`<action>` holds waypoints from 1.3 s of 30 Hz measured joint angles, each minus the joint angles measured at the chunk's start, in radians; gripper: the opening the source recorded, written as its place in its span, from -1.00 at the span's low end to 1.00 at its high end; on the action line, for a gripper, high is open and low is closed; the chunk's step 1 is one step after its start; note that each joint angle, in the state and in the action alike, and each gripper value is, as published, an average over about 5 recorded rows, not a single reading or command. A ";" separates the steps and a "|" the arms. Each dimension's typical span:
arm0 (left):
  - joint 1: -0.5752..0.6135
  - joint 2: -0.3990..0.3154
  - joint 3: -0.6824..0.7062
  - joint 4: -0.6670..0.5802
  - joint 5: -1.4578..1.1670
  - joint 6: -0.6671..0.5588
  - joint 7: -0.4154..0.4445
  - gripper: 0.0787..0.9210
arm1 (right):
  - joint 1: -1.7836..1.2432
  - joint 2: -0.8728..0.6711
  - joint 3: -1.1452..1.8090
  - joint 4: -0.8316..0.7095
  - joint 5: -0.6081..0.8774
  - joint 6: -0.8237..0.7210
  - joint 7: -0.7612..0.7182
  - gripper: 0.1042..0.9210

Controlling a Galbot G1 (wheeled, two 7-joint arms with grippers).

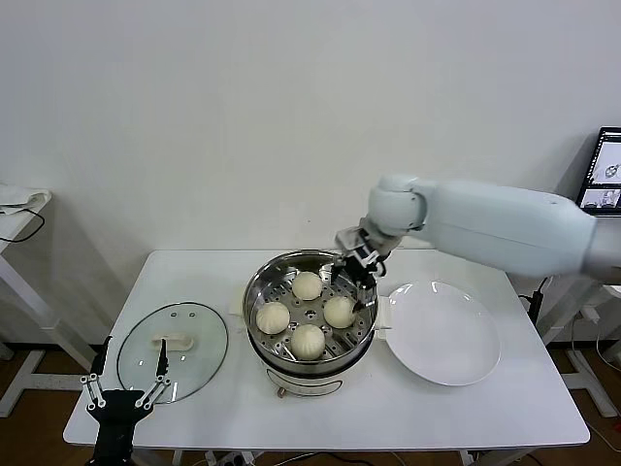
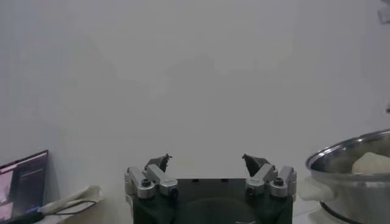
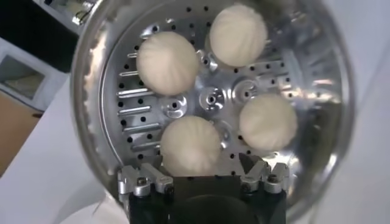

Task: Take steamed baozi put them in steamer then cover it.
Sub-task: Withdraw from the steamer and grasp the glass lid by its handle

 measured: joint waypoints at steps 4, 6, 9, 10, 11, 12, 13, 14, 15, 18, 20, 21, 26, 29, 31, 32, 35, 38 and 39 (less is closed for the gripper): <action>-0.016 0.008 -0.006 0.014 0.026 0.016 -0.013 0.77 | -0.051 -0.099 0.077 0.039 0.039 0.066 0.130 0.76; -0.027 0.012 -0.010 0.025 0.049 0.027 -0.024 0.77 | -0.100 -0.148 0.130 0.056 0.057 0.106 0.229 0.76; -0.048 0.019 -0.016 0.043 0.097 0.045 -0.045 0.77 | -0.209 -0.210 0.241 0.076 0.078 0.163 0.411 0.76; -0.056 0.021 -0.018 0.050 0.115 0.053 -0.052 0.77 | -0.255 -0.226 0.288 0.082 0.084 0.181 0.475 0.76; -0.065 0.023 -0.020 0.057 0.135 0.060 -0.060 0.77 | -0.308 -0.240 0.340 0.087 0.088 0.200 0.539 0.76; -0.074 0.025 -0.022 0.064 0.155 0.067 -0.067 0.77 | -0.365 -0.251 0.397 0.092 0.091 0.218 0.601 0.76; -0.082 0.027 -0.024 0.072 0.176 0.074 -0.073 0.77 | -0.425 -0.259 0.457 0.096 0.093 0.236 0.660 0.76; -0.091 0.029 -0.026 0.080 0.199 0.081 -0.079 0.77 | -0.488 -0.266 0.520 0.099 0.094 0.254 0.716 0.76; -0.100 0.032 -0.028 0.088 0.222 0.087 -0.085 0.77 | -0.554 -0.269 0.585 0.101 0.093 0.273 0.770 0.76; -0.126 0.040 -0.035 0.119 0.297 0.099 -0.098 0.77 | -0.752 -0.265 0.778 0.103 0.083 0.327 0.912 0.76; -0.144 0.046 -0.039 0.143 0.352 0.107 -0.103 0.77 | -0.881 -0.249 0.901 0.101 0.070 0.361 0.990 0.76; -0.152 0.050 -0.041 0.157 0.379 0.112 -0.105 0.77 | -0.945 -0.237 0.961 0.100 0.063 0.378 1.023 0.76; -0.190 0.067 -0.055 0.232 0.534 0.142 -0.111 0.77 | -1.230 -0.158 1.228 0.095 0.025 0.450 1.138 0.76; -0.210 0.078 -0.057 0.283 0.632 0.151 -0.111 0.77 | -1.378 -0.103 1.358 0.098 0.002 0.484 1.179 0.76; -0.221 0.086 -0.055 0.317 0.693 0.151 -0.113 0.77 | -1.466 -0.067 1.424 0.100 -0.013 0.503 1.198 0.76; -0.227 0.088 -0.053 0.334 0.723 0.149 -0.115 0.77 | -1.508 -0.049 1.450 0.101 -0.021 0.511 1.205 0.76; -0.245 0.093 -0.050 0.385 0.806 0.136 -0.123 0.77 | -1.617 -0.001 1.510 0.104 -0.042 0.530 1.224 0.76; -0.264 0.097 -0.051 0.434 0.883 0.118 -0.129 0.77 | -1.698 0.040 1.554 0.110 -0.061 0.543 1.239 0.76; -0.272 0.098 -0.051 0.450 0.907 0.112 -0.131 0.77 | -1.719 0.052 1.566 0.112 -0.067 0.546 1.243 0.76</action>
